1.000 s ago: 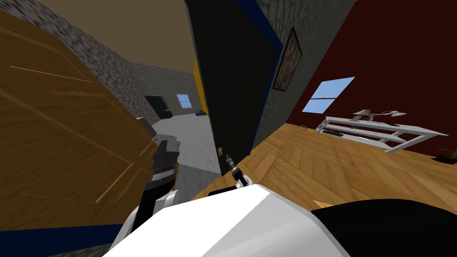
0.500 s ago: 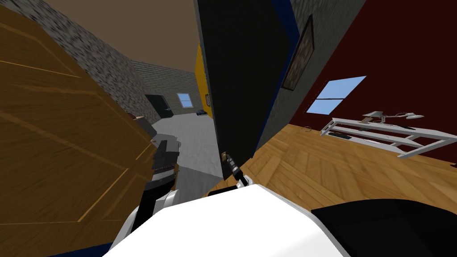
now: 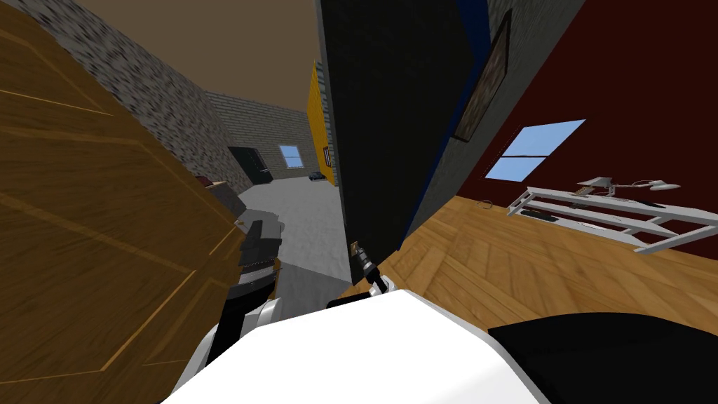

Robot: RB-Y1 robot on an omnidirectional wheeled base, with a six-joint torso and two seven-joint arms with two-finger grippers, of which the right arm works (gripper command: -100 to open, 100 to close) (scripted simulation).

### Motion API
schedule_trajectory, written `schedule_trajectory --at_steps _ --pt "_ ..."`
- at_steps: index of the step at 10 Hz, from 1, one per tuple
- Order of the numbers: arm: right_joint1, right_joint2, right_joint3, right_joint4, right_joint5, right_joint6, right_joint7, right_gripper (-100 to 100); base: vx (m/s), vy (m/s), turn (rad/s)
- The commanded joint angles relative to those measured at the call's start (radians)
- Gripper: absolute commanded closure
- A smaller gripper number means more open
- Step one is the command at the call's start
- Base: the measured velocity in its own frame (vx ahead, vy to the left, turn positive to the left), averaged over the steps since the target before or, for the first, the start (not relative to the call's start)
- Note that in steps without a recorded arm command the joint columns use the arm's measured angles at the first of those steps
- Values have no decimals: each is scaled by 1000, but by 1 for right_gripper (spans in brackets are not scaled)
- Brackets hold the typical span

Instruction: Push the door open

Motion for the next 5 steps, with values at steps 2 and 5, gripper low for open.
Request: schedule_trajectory --at_steps 2,5 --pt "3 -1 0 2 0 1 0 100 -15 -9 1" --pt "1 -13 -11 4 -5 3 4 100 18 15 -7"
